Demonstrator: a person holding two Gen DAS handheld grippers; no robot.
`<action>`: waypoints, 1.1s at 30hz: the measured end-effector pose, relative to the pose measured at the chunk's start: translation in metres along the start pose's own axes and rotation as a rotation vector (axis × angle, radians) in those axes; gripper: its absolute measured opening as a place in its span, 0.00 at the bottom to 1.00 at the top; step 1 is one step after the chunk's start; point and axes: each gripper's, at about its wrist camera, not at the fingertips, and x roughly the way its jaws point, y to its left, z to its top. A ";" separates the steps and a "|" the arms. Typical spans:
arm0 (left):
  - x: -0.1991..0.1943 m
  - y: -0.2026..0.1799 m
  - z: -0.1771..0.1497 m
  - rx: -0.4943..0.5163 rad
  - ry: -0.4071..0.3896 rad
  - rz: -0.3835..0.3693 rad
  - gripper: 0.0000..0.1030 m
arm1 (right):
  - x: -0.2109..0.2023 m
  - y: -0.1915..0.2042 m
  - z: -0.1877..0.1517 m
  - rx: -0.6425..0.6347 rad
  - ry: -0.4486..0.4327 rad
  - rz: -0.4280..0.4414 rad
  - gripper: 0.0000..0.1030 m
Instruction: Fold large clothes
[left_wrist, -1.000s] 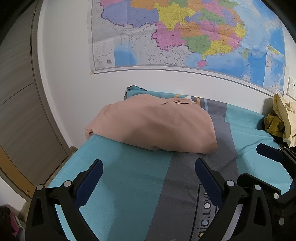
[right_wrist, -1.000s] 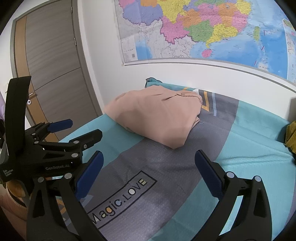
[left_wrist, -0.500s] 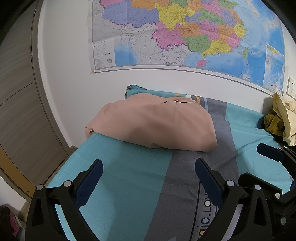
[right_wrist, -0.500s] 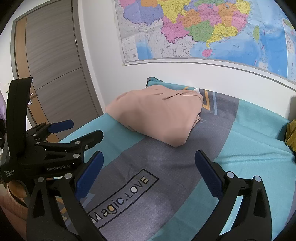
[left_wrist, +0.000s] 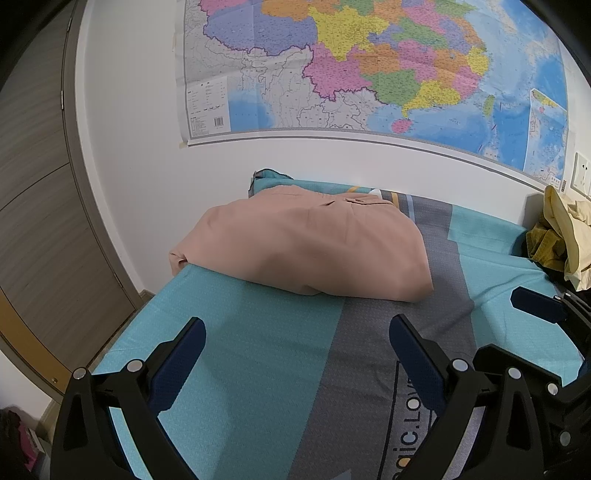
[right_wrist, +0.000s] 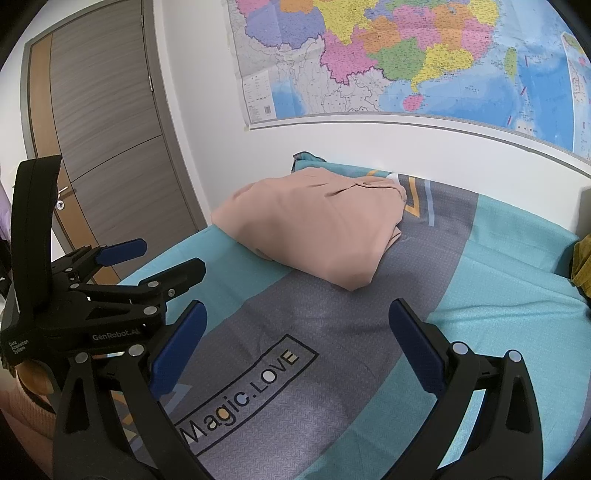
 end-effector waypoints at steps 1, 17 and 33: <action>0.000 0.000 0.000 0.002 -0.002 -0.001 0.93 | 0.000 0.000 0.000 -0.001 0.000 0.001 0.94; -0.001 0.000 -0.003 -0.005 0.005 -0.005 0.93 | 0.001 -0.001 0.001 0.012 0.004 -0.003 0.94; 0.001 -0.011 -0.006 0.006 -0.005 -0.023 0.93 | -0.002 -0.006 -0.004 0.042 -0.002 -0.018 0.94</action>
